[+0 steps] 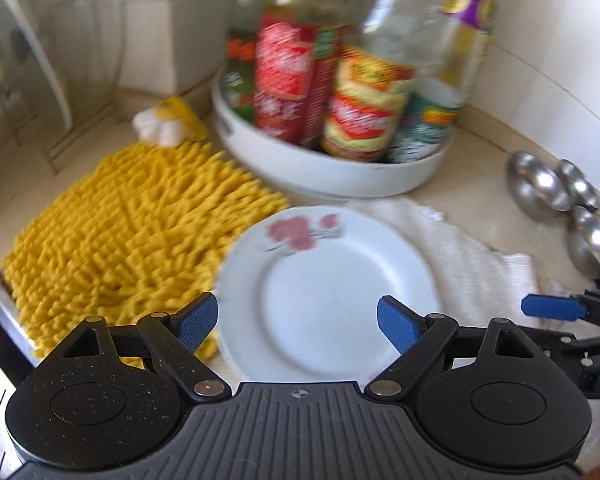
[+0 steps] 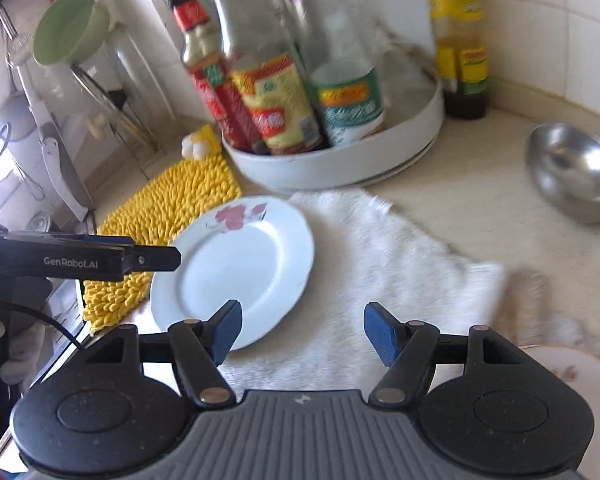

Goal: Organize plates and bowls

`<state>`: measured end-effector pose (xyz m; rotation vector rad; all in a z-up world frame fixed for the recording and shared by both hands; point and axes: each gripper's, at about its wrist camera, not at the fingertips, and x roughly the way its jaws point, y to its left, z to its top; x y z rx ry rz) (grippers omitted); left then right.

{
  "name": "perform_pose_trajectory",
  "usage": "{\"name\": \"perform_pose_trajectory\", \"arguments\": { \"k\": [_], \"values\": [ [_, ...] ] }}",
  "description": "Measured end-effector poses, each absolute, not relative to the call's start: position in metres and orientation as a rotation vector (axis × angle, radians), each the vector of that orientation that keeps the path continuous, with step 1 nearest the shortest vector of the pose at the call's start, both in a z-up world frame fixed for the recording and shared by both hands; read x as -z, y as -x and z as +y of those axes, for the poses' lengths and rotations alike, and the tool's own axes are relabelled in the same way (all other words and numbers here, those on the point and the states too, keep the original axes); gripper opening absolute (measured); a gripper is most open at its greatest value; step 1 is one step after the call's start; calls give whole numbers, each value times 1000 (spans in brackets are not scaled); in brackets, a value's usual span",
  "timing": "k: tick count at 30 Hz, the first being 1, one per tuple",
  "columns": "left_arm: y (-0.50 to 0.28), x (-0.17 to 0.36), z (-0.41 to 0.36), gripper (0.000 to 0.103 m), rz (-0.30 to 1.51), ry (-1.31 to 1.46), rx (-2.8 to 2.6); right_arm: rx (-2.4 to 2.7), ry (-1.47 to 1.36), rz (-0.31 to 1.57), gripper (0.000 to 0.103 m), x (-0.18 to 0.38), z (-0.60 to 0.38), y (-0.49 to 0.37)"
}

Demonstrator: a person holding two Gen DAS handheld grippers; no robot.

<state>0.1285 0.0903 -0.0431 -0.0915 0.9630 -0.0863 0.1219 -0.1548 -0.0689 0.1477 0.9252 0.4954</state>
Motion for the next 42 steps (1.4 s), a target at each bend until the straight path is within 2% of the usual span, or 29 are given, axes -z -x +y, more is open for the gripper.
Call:
{"name": "perform_pose_trajectory", "arguments": {
  "k": [18,23,28,29,38,42],
  "values": [
    [-187,89,119,91,1052,37,317,-318,-284,1017,69,105,-122,-138],
    [-189,89,112,96,1058,11,409,-308,-299,1015,70,105,-118,-136],
    [-174,86,102,97,1071,3,483,-349,-327,1023,70,105,-115,-132],
    [-172,86,98,96,1073,-9,510,-353,-328,1025,74,105,-114,-132],
    [-186,99,94,102,1065,15,530,-364,-384,1049,76,108,-121,-142],
    [-180,97,91,100,1045,-33,533,-331,-392,1049,68,106,-122,-140]
  ]
}}
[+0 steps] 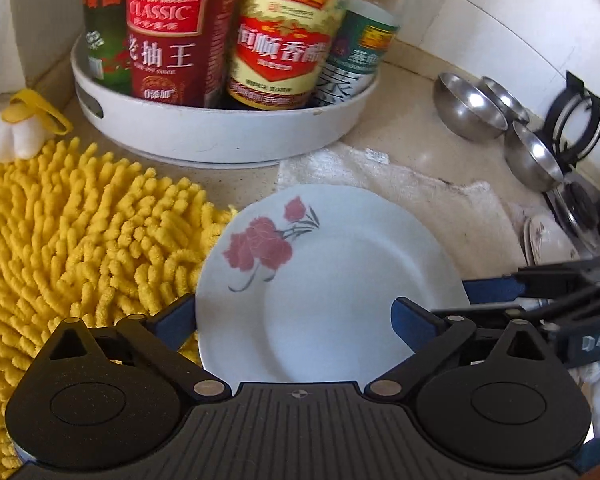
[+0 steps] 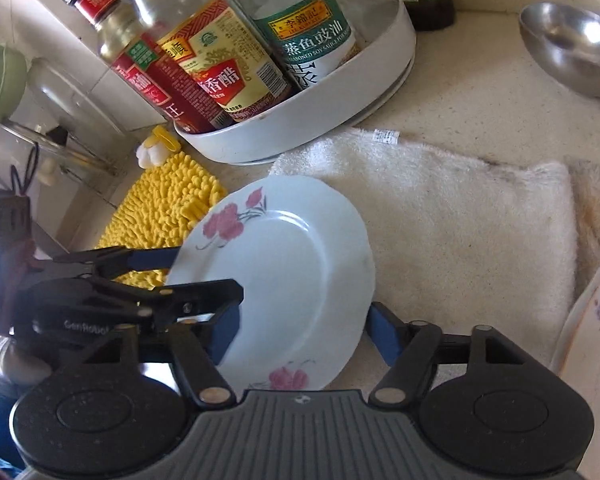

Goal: Organize plates and bowls

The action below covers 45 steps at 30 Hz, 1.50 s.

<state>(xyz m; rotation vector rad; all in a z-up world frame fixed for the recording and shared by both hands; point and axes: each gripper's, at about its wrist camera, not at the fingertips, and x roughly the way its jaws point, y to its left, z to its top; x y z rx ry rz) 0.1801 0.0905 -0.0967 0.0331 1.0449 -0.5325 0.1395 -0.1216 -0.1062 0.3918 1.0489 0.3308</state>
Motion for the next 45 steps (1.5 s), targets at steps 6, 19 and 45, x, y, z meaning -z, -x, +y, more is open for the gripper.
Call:
{"name": "perform_pose_trajectory", "arguments": {
  "k": [6,19,45],
  "values": [
    [-170,88,91,97,1053,-14,489,-351,-345,1012,68,99,-123,-132],
    [-160,75,48,97,1041,-49,534,-281,-394,956,68,84,-164,-112],
    [-135,52,-66,97,964,-178,814,29,-508,828,68,50,-243,-30]
  ]
}}
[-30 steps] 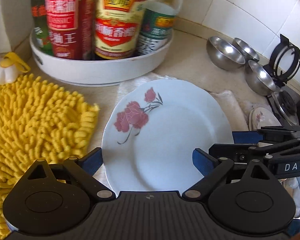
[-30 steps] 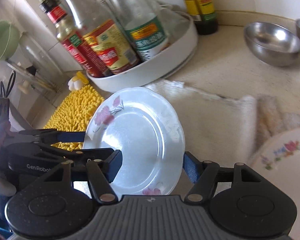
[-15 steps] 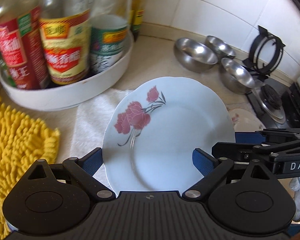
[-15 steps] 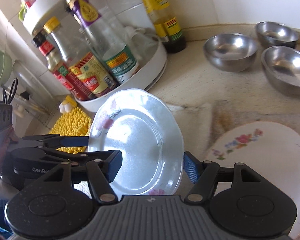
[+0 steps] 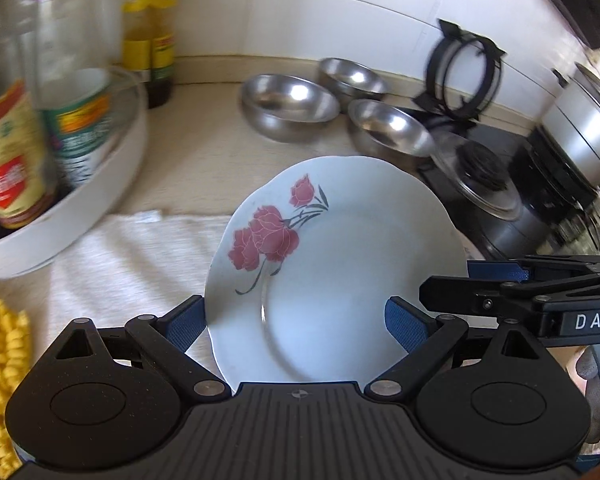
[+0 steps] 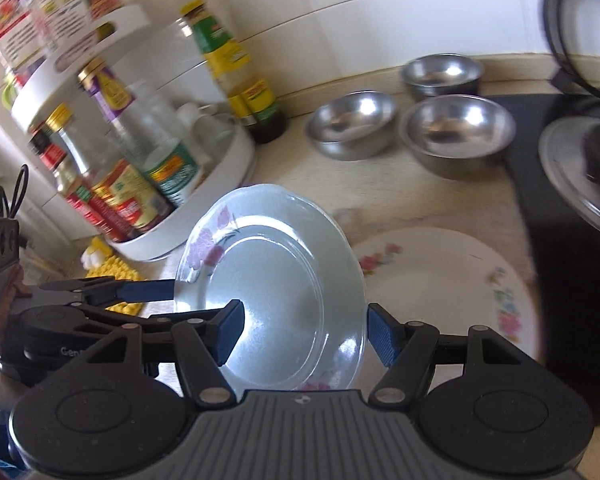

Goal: Organize plates and bowls

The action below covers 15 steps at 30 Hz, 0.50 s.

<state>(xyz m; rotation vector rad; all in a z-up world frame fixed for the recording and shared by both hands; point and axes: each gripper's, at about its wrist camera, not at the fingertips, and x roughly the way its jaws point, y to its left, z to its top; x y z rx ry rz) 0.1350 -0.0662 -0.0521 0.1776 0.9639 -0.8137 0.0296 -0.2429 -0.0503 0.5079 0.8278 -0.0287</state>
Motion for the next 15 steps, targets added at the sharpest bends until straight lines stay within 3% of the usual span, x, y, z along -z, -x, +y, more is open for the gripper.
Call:
{"name": "perform_pose_trajectory", "arguments": {
  "k": [15],
  "values": [
    [-118,66,-137,93,997,-233,961,218,-578,788,68,65,-308,5]
  ]
}}
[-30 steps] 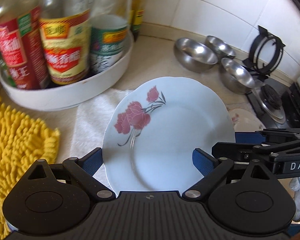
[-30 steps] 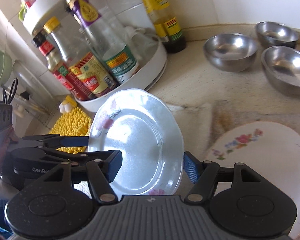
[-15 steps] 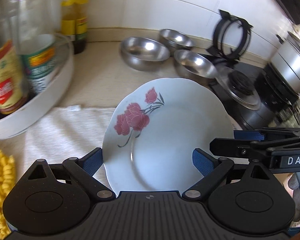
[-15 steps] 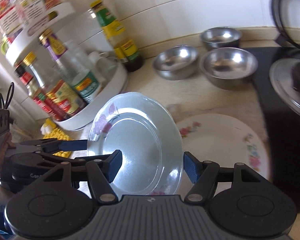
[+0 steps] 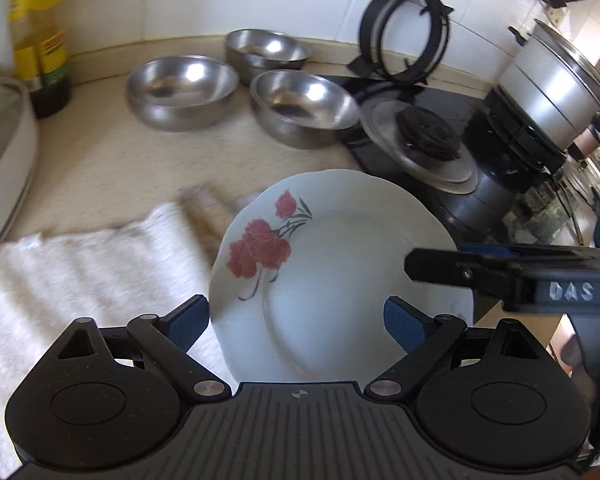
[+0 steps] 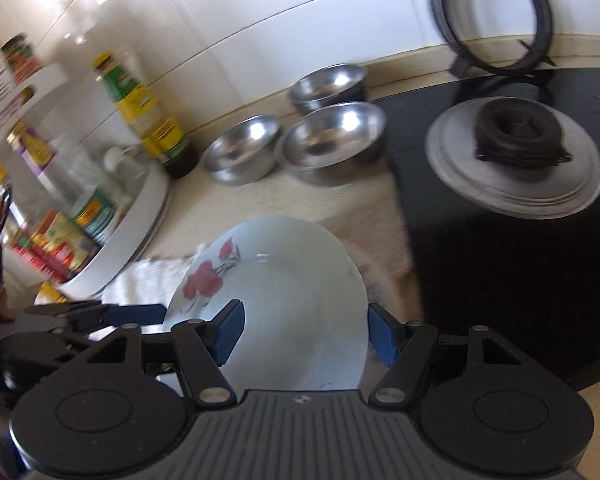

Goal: Organize plates and bowls

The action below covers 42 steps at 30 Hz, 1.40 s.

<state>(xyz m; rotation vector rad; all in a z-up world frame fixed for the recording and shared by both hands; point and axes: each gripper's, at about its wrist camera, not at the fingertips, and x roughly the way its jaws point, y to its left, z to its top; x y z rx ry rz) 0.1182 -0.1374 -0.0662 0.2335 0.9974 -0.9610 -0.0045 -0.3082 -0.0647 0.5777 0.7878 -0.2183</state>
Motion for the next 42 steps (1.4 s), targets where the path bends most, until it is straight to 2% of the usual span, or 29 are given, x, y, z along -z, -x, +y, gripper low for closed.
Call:
{"name": "perform_pose_trajectory", "arguments": {
  "k": [14,27,29,33,37,40,42],
  "values": [
    [-140,29,-149,97,905,-152,902,205,-486,721,69,43,-344,-9],
    [-191,25,-212,94,934,-84,812,164,-387,758,69,31,-398,-105],
    [-197,30,-221,92,944,-90,795,153,-378,778,69,35,-404,-117],
    [-211,41,-234,79,1008,-56,806,115,-373,815,68,46,-419,-138],
    [-219,49,-247,71,1030,-57,802,75,-419,863,59,59,-436,-160],
    [-227,58,-257,63,1068,-45,801,27,-446,865,57,66,-440,-169],
    [-231,63,-259,62,1084,-36,789,32,-452,874,57,68,-443,-174]
  ]
}}
